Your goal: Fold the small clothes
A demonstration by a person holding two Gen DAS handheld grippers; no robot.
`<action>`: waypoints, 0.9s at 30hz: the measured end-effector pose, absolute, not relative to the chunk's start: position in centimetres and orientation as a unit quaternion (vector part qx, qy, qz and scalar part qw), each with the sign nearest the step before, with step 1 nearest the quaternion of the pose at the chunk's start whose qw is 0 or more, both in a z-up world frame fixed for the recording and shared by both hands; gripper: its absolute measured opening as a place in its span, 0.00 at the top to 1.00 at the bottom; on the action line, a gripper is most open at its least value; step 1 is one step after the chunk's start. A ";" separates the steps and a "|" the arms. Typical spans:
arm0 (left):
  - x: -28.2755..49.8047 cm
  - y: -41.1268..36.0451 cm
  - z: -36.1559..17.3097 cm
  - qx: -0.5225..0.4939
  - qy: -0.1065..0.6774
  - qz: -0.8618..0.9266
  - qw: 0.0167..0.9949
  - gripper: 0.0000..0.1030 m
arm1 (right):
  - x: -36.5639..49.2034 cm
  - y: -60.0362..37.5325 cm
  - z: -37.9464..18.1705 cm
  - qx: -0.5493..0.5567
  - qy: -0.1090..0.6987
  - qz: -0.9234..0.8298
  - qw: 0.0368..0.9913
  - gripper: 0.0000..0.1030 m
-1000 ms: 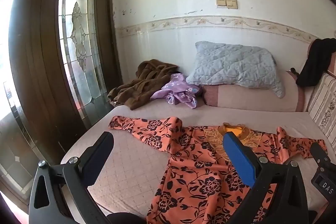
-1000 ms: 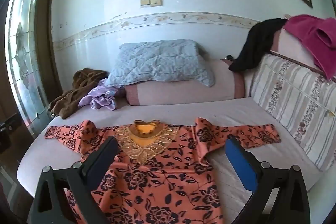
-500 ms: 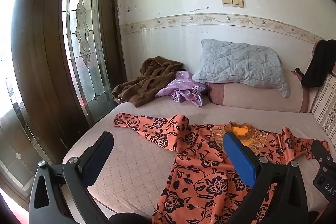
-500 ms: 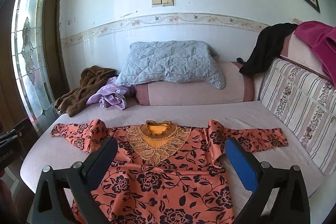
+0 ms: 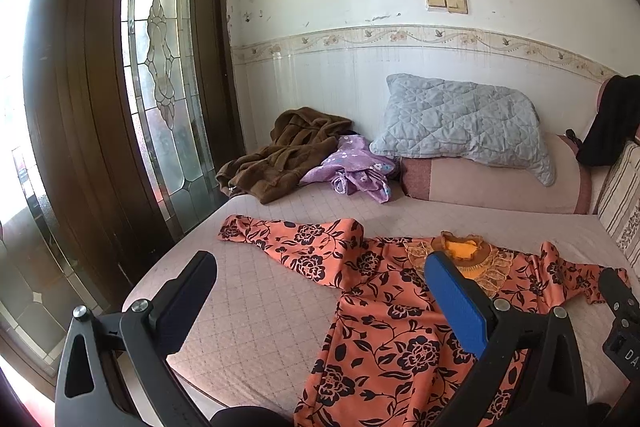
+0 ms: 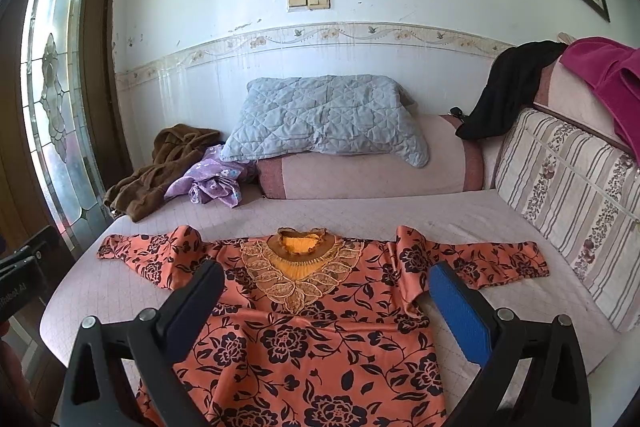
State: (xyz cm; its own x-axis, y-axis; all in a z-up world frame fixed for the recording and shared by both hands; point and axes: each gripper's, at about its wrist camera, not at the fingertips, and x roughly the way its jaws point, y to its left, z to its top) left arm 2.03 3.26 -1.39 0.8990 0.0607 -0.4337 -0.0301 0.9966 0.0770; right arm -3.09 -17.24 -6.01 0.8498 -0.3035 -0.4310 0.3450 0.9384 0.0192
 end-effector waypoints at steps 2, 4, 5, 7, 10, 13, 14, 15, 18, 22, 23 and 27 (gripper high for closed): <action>2.0 3.2 -1.4 0.034 0.221 0.026 0.974 0.00 | -3.1 -17.3 -6.0 0.047 0.216 -0.168 0.961 0.00; 2.0 3.3 -1.3 0.034 0.221 0.026 0.974 0.00 | -3.1 -17.3 -5.9 0.050 0.216 -0.168 0.961 0.00; 2.0 3.3 -1.3 0.033 0.221 0.026 0.974 0.00 | -3.1 -17.2 -5.9 0.050 0.216 -0.168 0.961 0.00; 2.0 3.3 -1.2 0.034 0.219 0.026 0.975 0.00 | -3.2 -17.2 -5.9 0.050 0.216 -0.168 0.961 0.00; 2.1 3.2 -1.1 0.034 0.218 0.023 0.975 0.00 | -3.2 -17.3 -5.8 0.050 0.215 -0.167 0.961 0.00; 2.0 3.1 -1.0 0.033 0.217 0.021 0.975 0.00 | -3.2 -17.3 -5.8 0.051 0.215 -0.166 0.961 0.00; 2.0 3.1 -1.0 0.033 0.216 0.021 0.976 0.00 | -3.2 -17.3 -5.8 0.050 0.216 -0.167 0.961 0.00; 2.0 3.1 -1.0 0.033 0.216 0.021 0.976 0.00 | -3.2 -17.3 -5.8 0.050 0.216 -0.168 0.961 0.00; 2.0 3.1 -1.1 0.034 0.218 0.020 0.975 0.00 | -3.3 -17.3 -5.8 0.052 0.215 -0.168 0.961 0.00; 1.9 3.2 -1.1 0.035 0.219 0.018 0.975 0.00 | -3.3 -17.3 -5.8 0.052 0.216 -0.168 0.960 0.00; 2.0 3.1 -1.0 0.035 0.219 0.017 0.975 0.00 | -3.3 -17.4 -5.8 0.052 0.216 -0.167 0.960 0.00; 2.1 3.0 -0.9 0.037 0.220 0.015 0.975 0.00 | -3.2 -17.3 -5.9 0.051 0.220 -0.167 0.960 0.00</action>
State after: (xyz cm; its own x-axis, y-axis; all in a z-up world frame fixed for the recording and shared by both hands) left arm 2.05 3.02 -0.94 0.9025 0.0460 -0.4282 -0.0133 0.9968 0.0791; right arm -3.25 -17.33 -5.86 0.8473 -0.2990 -0.4389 0.3438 0.9387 0.0242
